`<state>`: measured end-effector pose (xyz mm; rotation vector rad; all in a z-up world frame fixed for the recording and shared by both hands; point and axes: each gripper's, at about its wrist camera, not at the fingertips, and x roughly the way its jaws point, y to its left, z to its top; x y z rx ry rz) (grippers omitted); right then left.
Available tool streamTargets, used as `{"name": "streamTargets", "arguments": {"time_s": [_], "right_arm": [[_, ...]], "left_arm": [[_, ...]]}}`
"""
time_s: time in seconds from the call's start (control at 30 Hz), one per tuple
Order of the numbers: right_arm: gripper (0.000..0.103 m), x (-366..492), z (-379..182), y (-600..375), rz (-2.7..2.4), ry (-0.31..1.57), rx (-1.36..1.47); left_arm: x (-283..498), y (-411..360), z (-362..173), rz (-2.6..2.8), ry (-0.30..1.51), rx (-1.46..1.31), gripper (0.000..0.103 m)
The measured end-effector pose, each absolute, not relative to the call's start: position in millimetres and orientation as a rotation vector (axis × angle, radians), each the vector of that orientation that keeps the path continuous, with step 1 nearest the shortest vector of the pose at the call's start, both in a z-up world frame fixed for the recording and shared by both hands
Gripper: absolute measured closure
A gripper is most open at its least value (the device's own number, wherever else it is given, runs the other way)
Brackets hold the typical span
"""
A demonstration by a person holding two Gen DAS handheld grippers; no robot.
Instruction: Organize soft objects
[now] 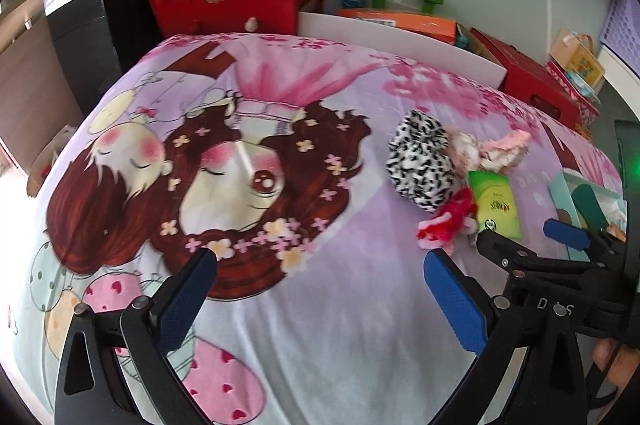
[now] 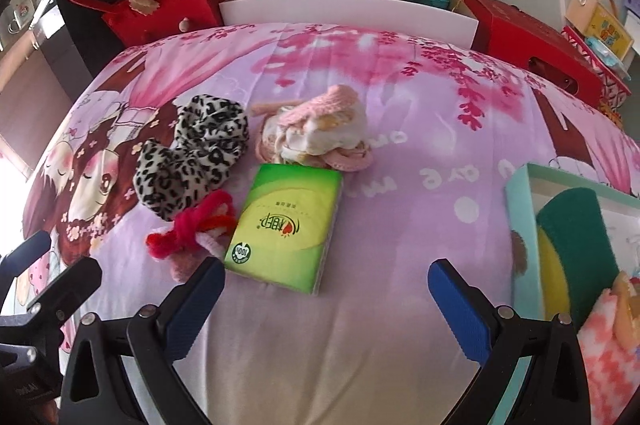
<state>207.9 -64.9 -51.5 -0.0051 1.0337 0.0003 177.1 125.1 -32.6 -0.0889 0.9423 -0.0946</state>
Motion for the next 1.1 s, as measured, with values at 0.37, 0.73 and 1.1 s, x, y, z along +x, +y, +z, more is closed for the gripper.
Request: {"name": "streamTargets", "arguments": {"time_s": [0.37, 0.73, 1.1], "right_arm": [[0.015, 213.2, -52.8, -54.4, 0.069, 1.032, -0.041], [0.036, 214.1, -56.9, -53.1, 0.080, 1.035, -0.042], [0.053, 208.1, -56.1, -66.3, 0.077, 1.033, -0.025]], "left_arm": [[184.7, 109.6, -36.3, -0.135, 0.970, -0.069, 0.000], [187.1, 112.0, -35.3, -0.141, 0.974, -0.088, 0.000], [189.9, 96.5, -38.6, -0.195, 1.009, -0.105, 0.000]]}}
